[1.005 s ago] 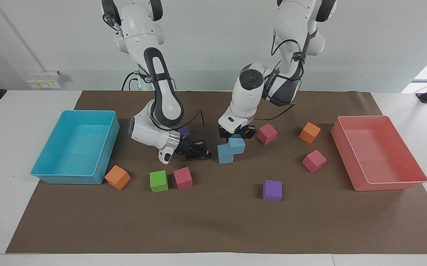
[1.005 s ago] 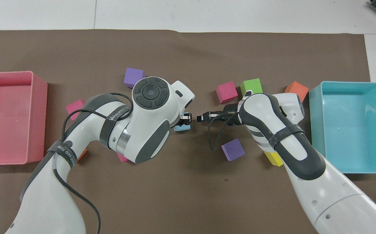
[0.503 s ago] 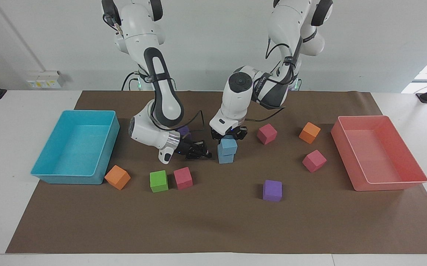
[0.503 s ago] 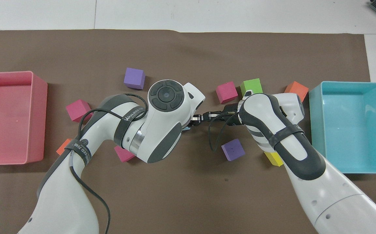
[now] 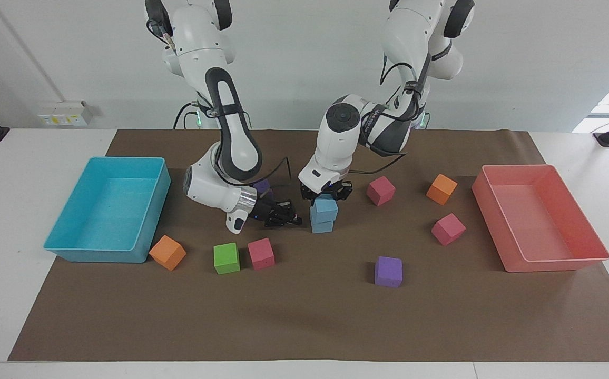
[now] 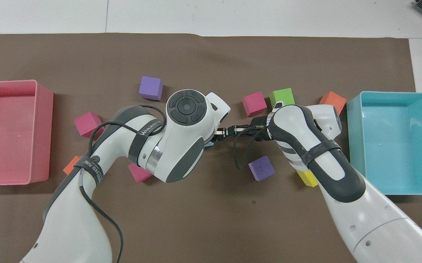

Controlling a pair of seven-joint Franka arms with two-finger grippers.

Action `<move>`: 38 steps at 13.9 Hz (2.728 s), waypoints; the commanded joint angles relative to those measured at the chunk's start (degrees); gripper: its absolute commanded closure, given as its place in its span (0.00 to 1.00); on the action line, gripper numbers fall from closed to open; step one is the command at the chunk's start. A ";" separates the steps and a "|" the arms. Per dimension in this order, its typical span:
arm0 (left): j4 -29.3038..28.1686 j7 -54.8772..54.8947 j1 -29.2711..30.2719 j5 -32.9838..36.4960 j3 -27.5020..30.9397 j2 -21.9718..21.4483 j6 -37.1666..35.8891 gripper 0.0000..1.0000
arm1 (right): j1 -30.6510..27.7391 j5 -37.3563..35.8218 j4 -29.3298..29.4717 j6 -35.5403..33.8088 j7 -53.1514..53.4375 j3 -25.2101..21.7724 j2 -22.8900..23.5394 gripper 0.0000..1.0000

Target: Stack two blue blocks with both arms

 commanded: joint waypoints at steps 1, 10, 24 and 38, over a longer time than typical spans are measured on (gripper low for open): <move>0.21 -0.63 -1.41 -0.50 0.99 0.57 0.92 0.96 | 0.03 2.10 -1.57 1.31 -2.42 0.22 -1.16 1.00; -0.67 -0.63 -1.58 -0.24 1.07 0.48 0.31 0.96 | 0.03 2.10 -1.57 1.39 -2.42 0.22 -1.16 1.00; -0.76 -0.63 -1.49 1.08 0.99 0.48 0.04 0.77 | 0.03 1.83 -1.57 1.40 -2.42 0.22 -1.16 1.00; -0.76 -0.80 -1.06 0.99 0.99 0.48 0.92 0.31 | 0.03 1.75 -1.57 1.40 -2.33 0.22 -1.16 1.00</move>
